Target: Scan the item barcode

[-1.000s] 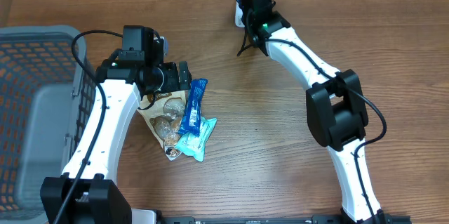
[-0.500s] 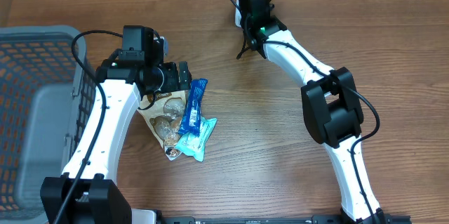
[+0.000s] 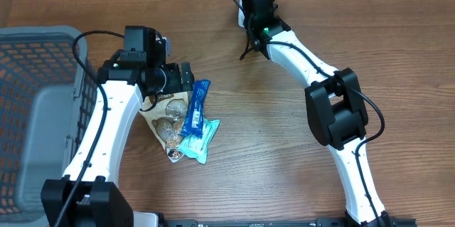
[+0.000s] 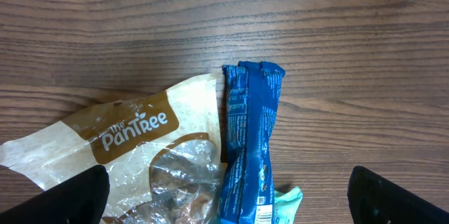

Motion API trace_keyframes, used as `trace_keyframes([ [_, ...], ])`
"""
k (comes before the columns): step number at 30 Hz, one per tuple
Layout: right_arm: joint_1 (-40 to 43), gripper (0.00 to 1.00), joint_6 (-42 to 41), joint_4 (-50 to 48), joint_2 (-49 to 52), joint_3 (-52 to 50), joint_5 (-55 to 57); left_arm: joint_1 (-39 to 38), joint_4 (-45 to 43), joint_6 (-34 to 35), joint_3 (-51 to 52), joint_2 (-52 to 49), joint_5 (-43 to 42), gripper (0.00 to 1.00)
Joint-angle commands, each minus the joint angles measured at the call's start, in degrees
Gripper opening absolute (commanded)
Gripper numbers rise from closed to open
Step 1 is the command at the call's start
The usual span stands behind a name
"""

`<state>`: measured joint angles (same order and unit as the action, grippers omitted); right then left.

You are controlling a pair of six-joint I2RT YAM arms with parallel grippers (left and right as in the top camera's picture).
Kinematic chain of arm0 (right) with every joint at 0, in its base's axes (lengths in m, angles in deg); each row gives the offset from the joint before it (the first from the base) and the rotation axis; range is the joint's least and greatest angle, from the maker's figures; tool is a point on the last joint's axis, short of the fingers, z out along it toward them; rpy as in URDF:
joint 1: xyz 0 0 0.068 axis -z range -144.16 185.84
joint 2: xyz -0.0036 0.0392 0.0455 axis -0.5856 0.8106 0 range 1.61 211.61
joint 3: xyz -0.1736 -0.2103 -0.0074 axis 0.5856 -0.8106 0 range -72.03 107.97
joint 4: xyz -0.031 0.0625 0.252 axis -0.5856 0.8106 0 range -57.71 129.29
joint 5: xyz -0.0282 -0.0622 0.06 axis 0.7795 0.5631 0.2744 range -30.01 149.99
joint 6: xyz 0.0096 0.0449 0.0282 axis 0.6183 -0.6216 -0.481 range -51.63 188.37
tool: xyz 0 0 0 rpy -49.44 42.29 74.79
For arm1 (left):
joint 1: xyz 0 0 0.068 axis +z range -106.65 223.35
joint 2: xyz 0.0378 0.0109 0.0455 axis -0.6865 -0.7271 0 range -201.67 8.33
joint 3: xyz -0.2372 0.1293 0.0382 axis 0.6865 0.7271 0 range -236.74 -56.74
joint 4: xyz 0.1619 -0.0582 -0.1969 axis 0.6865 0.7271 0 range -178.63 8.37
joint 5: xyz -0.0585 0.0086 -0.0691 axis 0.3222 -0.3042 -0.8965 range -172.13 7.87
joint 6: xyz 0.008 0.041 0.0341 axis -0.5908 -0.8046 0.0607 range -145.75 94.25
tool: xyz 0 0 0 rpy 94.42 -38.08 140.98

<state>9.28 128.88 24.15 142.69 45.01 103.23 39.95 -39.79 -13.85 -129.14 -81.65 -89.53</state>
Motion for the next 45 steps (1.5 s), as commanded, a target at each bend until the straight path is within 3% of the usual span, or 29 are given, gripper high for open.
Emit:
trace_keyframes([
  [1, 0.55, 0.04, 0.00, -1.01, -0.68, 1.38, -0.96, -0.37, 0.00, -0.09, -0.17, -0.31, 0.37, 1.00],
  [28, 1.70, 0.04, 1.03, 2.27, -2.58, 1.31, -1.77, -0.37, 0.00, -0.09, -0.17, -0.31, 0.35, 1.00],
  [32, -0.48, 0.04, 0.66, 14.60, -7.85, 1.33, -3.21, -0.37, 0.00, -0.09, -0.17, -0.31, 0.37, 1.00],
  [37, -2.25, 0.04, -8.83, 36.28, -15.67, 1.33, -10.54, -0.37, 0.00, -0.09, -0.17, -0.31, 0.37, 1.00],
  [45, -1.14, 0.04, -26.97, 68.30, -27.30, 1.33, -38.38, -0.39, 0.00, -0.09, -0.17, -0.31, 0.35, 1.00],
])
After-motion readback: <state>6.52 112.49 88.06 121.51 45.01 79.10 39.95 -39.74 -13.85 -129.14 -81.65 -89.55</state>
